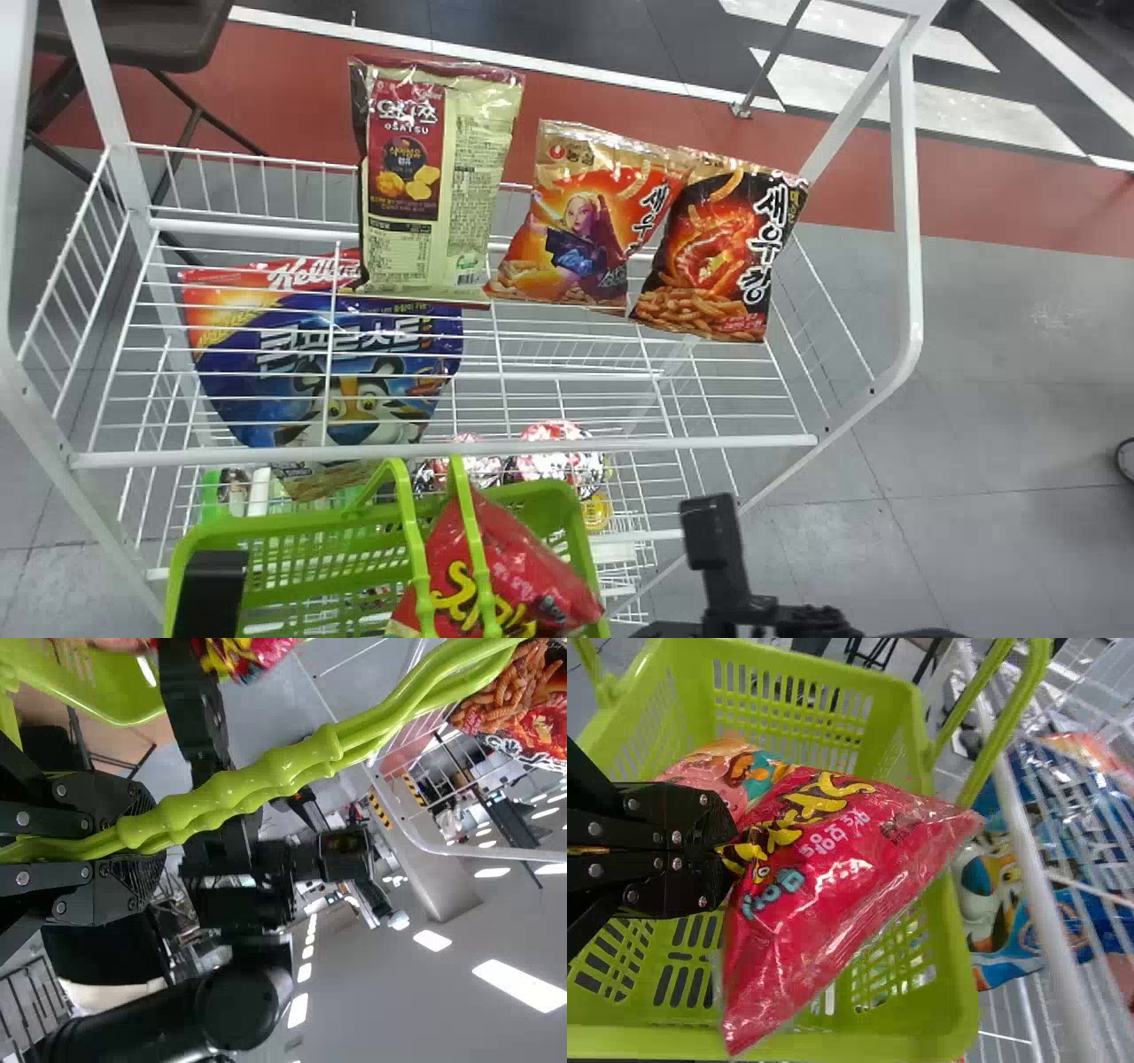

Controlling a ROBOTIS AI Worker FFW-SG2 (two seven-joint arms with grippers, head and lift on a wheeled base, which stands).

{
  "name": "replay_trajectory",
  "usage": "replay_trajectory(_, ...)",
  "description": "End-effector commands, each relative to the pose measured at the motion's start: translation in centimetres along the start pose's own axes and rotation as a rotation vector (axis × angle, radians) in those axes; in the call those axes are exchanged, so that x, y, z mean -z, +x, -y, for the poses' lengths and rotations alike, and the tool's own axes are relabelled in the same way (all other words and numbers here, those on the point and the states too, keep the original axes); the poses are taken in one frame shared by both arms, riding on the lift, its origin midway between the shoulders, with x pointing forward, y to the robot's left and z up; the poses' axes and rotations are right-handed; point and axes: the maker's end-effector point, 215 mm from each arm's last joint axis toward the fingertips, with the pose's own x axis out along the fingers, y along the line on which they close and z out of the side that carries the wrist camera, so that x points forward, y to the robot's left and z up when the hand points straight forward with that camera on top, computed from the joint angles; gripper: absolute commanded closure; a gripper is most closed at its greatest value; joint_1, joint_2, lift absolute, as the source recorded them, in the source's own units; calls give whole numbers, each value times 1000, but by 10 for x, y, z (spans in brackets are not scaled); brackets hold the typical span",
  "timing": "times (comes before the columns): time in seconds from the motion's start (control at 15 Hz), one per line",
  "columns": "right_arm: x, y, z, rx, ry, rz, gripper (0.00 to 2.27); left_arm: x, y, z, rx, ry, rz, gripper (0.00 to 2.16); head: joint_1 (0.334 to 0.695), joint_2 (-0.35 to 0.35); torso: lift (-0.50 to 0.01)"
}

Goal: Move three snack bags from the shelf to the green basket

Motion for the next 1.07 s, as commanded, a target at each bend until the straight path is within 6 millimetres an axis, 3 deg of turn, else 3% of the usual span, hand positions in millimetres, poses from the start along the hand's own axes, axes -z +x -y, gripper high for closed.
replay_trajectory(0.0, 18, 24, 3, 24, -18, -76, 1774, -1, -2, 1, 1, 2, -2, 1696, 695, -350, -47)
replay_trajectory(0.07, 18, 24, 8, 52, -23, -80, 1214, -1, -3, 0, -2, 0, -3, 1696, 695, -350, -47)
replay_trajectory(0.13, 18, 18, 8, 57, -17, -80, 117, 0, -3, 0, -3, -3, -4, 1696, 695, -350, -47)
replay_trajectory(0.2, 10, 2, 2, 57, -19, -49, -1, -1, -4, 0, -3, -3, -2, 1696, 695, -350, -47)
replay_trajectory(0.47, -32, -68, -28, 52, -59, 113, 56, 0, -5, -2, -9, -10, -7, 1696, 695, -350, -47)
replay_trajectory(0.73, -127, -125, -26, 99, -237, 487, 56, 0, -3, -3, -10, -12, -6, 1696, 695, -350, -47)
replay_trajectory(0.8, -159, -144, -26, 136, -317, 624, 63, 0, -3, -3, -11, -13, -5, 1696, 695, -350, -47)
replay_trajectory(1.0, -226, -198, -21, 310, -487, 949, 66, 1, -1, -2, -9, -14, -5, 1696, 695, -350, -47)
